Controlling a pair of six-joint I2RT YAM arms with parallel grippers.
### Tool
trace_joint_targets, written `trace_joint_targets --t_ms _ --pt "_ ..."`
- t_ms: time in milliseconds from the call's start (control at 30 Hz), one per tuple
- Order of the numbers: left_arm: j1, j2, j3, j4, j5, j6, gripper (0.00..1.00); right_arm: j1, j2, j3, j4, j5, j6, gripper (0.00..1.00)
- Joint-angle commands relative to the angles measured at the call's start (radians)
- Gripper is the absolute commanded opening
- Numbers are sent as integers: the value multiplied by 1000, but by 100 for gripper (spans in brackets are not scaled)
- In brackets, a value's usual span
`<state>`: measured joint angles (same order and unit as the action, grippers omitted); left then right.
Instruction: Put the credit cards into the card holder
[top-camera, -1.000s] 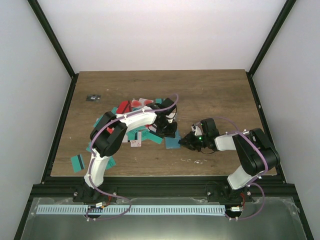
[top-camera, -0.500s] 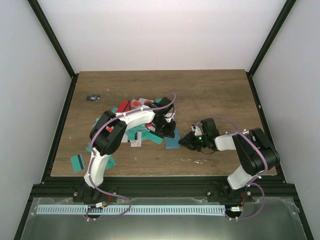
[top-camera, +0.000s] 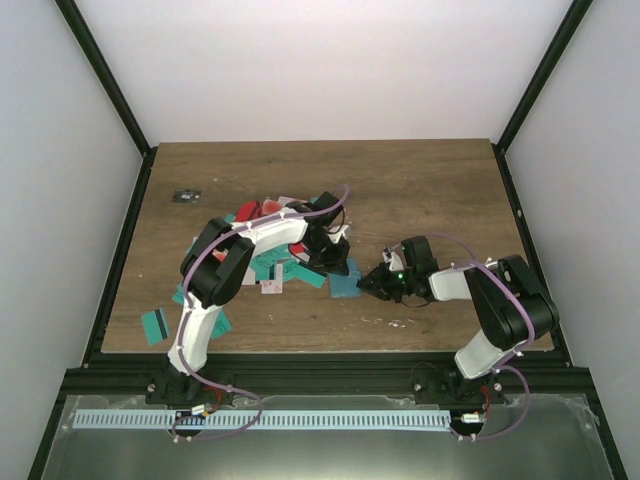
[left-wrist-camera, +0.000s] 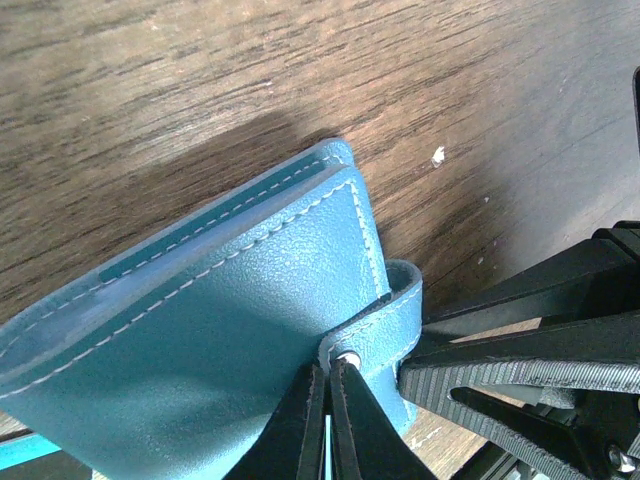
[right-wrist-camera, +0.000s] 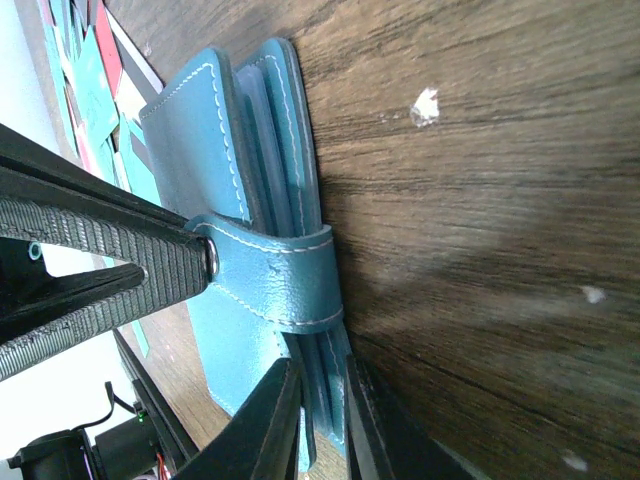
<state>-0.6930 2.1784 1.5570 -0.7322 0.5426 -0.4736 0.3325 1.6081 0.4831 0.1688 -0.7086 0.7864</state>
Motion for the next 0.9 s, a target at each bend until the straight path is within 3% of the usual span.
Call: trace_joint_targets --t_ms 0,367,667,867 --pt "28 171 -95 -174 -330 18 4 7 79 -40 -184 193 -11 16" --pt "57 241 -142 -203 -340 10 4 13 43 15 -271 200 -51 16" --pt "33 265 -139 -228 -413 13 4 54 -126 196 -452 170 -138 27" --pt "25 265 -115 -241 -411 21 4 83 -130 215 -370 51 -100 27"
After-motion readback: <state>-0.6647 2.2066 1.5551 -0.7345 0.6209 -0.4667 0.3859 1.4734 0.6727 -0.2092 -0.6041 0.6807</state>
